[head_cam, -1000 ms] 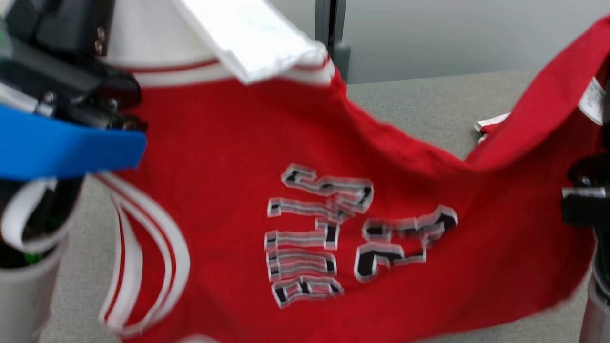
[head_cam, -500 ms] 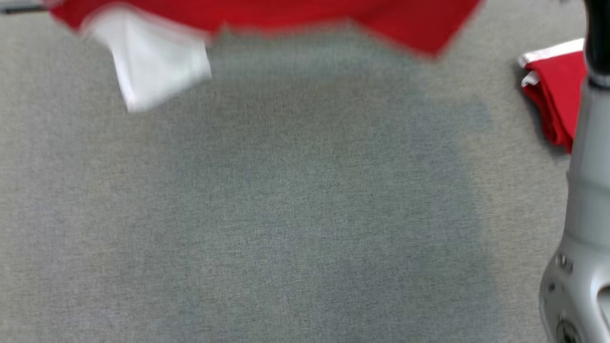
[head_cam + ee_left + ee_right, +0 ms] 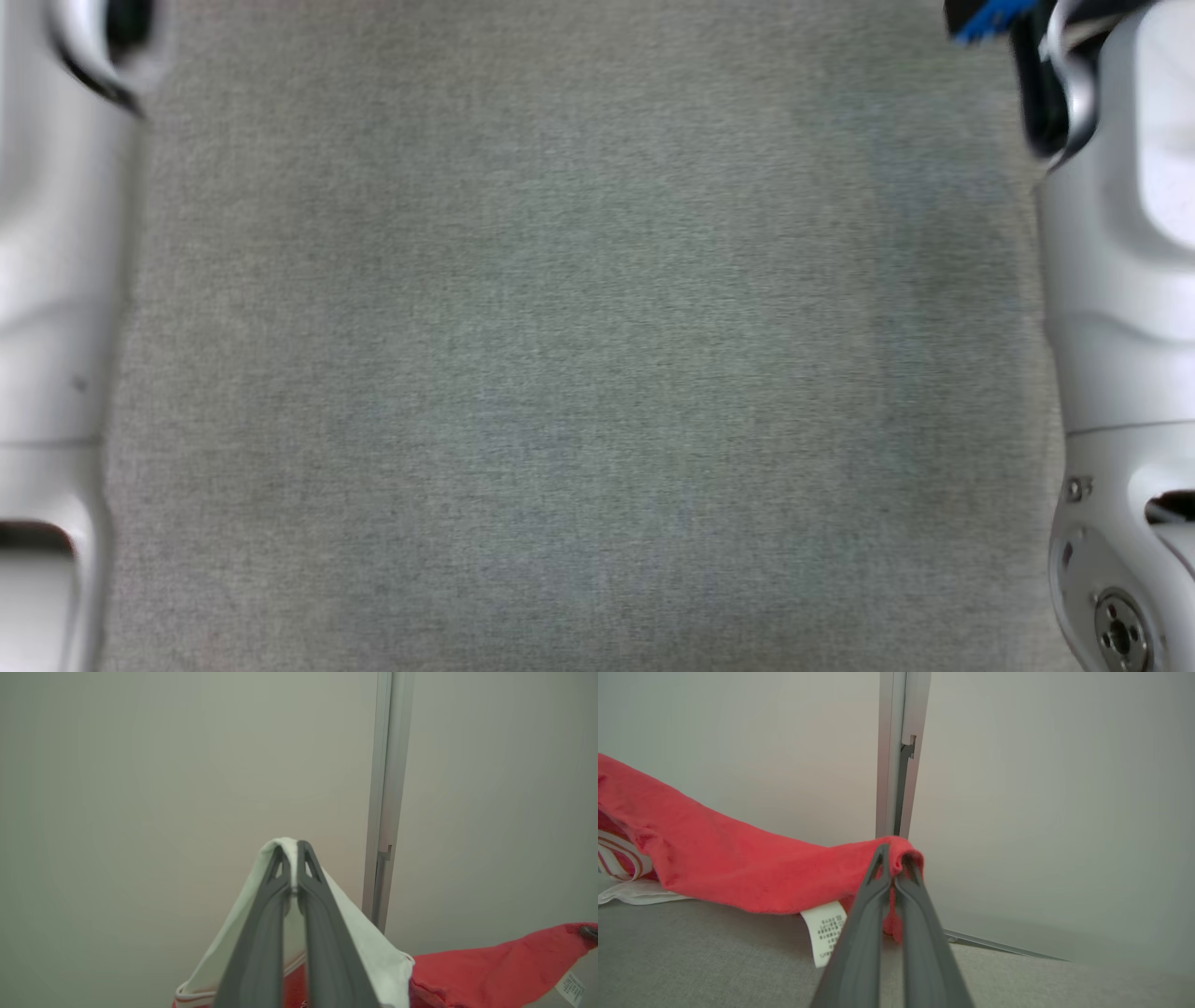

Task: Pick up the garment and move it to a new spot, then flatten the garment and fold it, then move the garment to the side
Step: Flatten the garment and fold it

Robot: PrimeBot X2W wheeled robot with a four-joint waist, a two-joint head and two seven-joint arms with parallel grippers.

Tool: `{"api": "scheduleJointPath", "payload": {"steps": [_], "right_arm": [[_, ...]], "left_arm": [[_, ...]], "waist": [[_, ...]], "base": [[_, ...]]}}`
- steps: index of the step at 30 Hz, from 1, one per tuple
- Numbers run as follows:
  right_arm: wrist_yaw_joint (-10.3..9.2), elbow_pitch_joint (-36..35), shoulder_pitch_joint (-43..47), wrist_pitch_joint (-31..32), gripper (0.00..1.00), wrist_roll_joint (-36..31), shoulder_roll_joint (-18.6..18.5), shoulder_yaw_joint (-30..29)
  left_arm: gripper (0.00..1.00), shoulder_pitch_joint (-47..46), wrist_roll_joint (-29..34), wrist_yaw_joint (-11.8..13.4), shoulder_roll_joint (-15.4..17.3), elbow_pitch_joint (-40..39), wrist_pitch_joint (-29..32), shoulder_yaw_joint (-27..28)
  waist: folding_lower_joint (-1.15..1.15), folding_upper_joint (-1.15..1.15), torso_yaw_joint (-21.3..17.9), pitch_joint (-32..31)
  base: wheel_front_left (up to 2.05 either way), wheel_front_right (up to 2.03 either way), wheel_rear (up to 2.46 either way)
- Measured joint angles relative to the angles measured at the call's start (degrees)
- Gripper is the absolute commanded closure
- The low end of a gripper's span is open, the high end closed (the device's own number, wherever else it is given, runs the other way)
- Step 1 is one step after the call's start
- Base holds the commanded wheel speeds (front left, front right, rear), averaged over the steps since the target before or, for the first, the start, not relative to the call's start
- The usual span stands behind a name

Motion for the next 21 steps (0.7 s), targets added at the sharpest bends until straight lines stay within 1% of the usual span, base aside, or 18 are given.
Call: {"api": "scheduleJointPath", "payload": {"steps": [2,5,10,14,17,19,21], "right_arm": [[0.0,3.09,1.14,-1.98,1.0,-0.14,0.0,-0.25],[0.0,6.09,2.82,-4.79,1.0,0.01,0.01,-0.64],[0.0,6.64,6.33,-7.19,1.0,3.49,0.0,-0.14],[0.0,3.82,11.1,-7.71,1.0,7.9,0.01,1.05],[0.0,-0.83,15.92,-7.83,1.0,11.36,0.0,2.38],[0.0,-4.14,19.98,-7.81,1.0,12.61,0.01,3.11],[0.0,-7.37,24.59,-7.86,1.0,14.41,0.03,3.53]], "left_arm": [[1.0,3.04,-2.03,-0.25,-0.76,0.1,-1.1,-0.33],[1.0,8.3,-4.85,-0.29,-0.69,-0.9,-2.31,-0.57],[1.0,18.22,-9.48,-0.36,0.26,-5.16,-2.92,-0.47],[1.0,26.03,-11.73,-0.36,1.16,-9.78,-3.03,0.48],[1.0,31.49,-8.99,-0.35,2.9,-13.95,-3.11,0.68],[1.0,35.79,-9.15,-0.16,2.58,-16.77,-3.11,2.03],[1.0,40.38,-9.05,0.29,2.25,-19.47,-3.1,2.26]], "waist": [[0.0,0.0,0.79,0.73],[0.0,0.0,1.7,1.19],[-0.02,0.0,1.85,0.04],[-0.02,0.0,1.92,-1.8],[-0.02,0.0,1.96,-3.75],[-0.02,0.0,2.09,-5.45],[-0.03,0.0,2.32,-7.49]], "base": [[0.0,0.0,0.0],[0.0,0.0,0.0],[0.0,0.0,0.0],[0.0,0.0,0.0],[0.0,0.0,0.0],[0.0,0.0,0.0],[0.0,0.0,0.0]]}}
